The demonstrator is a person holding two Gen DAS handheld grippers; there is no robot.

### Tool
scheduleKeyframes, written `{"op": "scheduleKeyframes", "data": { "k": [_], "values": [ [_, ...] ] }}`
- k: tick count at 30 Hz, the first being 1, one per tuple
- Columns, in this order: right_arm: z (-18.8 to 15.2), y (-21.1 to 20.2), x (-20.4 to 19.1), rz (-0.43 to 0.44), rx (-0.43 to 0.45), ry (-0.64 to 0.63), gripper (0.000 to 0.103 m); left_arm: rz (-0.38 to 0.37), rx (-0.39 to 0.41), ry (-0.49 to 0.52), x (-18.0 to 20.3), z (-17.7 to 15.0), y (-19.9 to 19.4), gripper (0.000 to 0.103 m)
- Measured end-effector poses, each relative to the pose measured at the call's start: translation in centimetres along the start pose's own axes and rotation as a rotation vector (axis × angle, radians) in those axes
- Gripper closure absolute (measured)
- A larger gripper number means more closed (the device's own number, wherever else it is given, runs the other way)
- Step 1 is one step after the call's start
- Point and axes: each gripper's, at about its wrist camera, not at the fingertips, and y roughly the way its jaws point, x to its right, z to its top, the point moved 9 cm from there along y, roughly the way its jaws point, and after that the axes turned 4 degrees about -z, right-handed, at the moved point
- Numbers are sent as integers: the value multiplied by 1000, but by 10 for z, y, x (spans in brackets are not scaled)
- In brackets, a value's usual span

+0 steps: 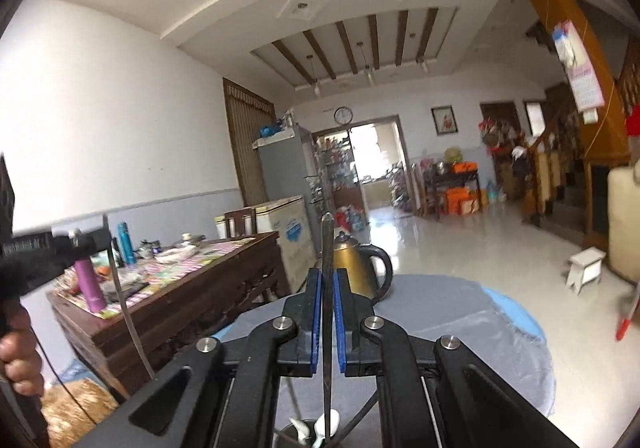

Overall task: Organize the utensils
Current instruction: 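Carry both chopsticks over the cup and lower them into it with both grippers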

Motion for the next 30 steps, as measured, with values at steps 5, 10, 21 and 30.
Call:
{"op": "scheduleKeyframes", "data": {
  "k": [5, 10, 21, 30],
  "values": [
    [-9, 1, -2, 2, 4, 14, 96, 2, -3, -52, 2, -19, 15, 98],
    [-20, -4, 2, -2, 2, 28, 96, -15, -1, -111, 4, -32, 24, 98],
    [-38, -9, 21, 2, 9, 120, 96, 18, 56, -82, 9, -38, 26, 98],
    [-40, -10, 22, -6, 15, 136, 96, 40, 94, -101, 4, -44, 28, 98]
  ]
}}
